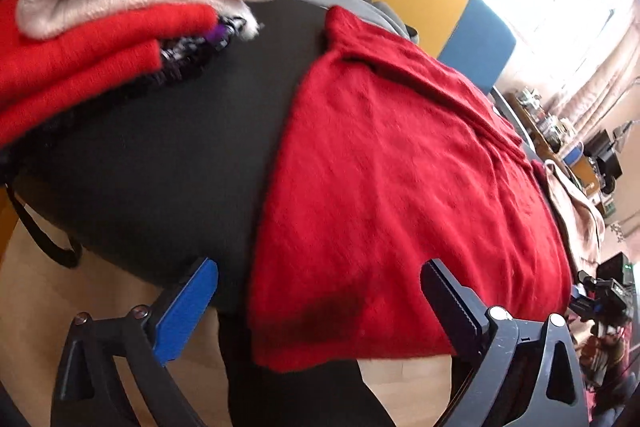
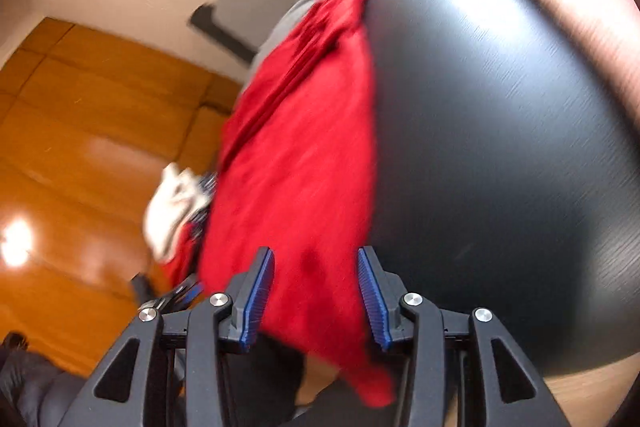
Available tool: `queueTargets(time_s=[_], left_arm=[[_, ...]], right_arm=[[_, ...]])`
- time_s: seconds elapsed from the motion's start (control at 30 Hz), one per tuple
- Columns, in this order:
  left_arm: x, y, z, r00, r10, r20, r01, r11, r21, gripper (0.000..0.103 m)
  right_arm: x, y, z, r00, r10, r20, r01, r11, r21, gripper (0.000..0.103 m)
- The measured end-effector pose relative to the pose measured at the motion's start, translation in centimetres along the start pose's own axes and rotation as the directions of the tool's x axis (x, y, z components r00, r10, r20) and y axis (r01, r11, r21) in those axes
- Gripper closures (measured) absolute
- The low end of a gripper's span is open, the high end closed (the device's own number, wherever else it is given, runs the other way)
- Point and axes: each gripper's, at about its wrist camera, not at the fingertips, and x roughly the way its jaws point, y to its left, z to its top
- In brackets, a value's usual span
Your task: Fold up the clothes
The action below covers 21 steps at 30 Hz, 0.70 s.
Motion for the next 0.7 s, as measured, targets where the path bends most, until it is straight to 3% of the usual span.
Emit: queueTargets(time_s=[0.17,0.27,0.37,0.57,0.63,0.7], left_arm=[[0.6,-1.2,-1.8,0.999,-0.021,-0.039,0.023,0.999,0.037,0.002],[1.2,-0.5,-2.8,0.997,-0.037,-0.071,0.037,0.999,-0.002,0.004],[1.9,0.4,-3.4,0.994,-0.05,-0.094,0.046,0.998,-0.046,0.02],[2.5,-0.1,-3.2,0.992,-0.064,-0.113,0.063,0.998,-0.011,0.028],[2.5,0.0,-3.2,0.99,-0.072,-0.124,0.071,0.997,-0.013,0.038],[2.5,-0.1,-3.1,0.986,-0.082,-0.146,0.084,0.996,0.008,0.064]], right_arm=[[2.1,0.3,-1.0,0.996,0.089,-0.025,-0.089,0.996,0.011,0.068],[2.1,-0.3,-1.4,0.993,0.113,-0.025,-0.112,0.993,0.031,0.069],[2.3,-0.8,-1.9,0.99,0.136,-0.035,-0.135,0.99,0.033,0.069],[2.6,0.0,-2.7,0.997,0.046,-0.059,-0.047,0.999,-0.012,0.069],[2.7,0.3,-2.9,0.998,0.009,-0.065,-0.011,0.999,-0.03,0.072],[2.8,0.6,-3.1,0.997,-0.029,-0.071,0.025,0.999,-0.048,0.098]])
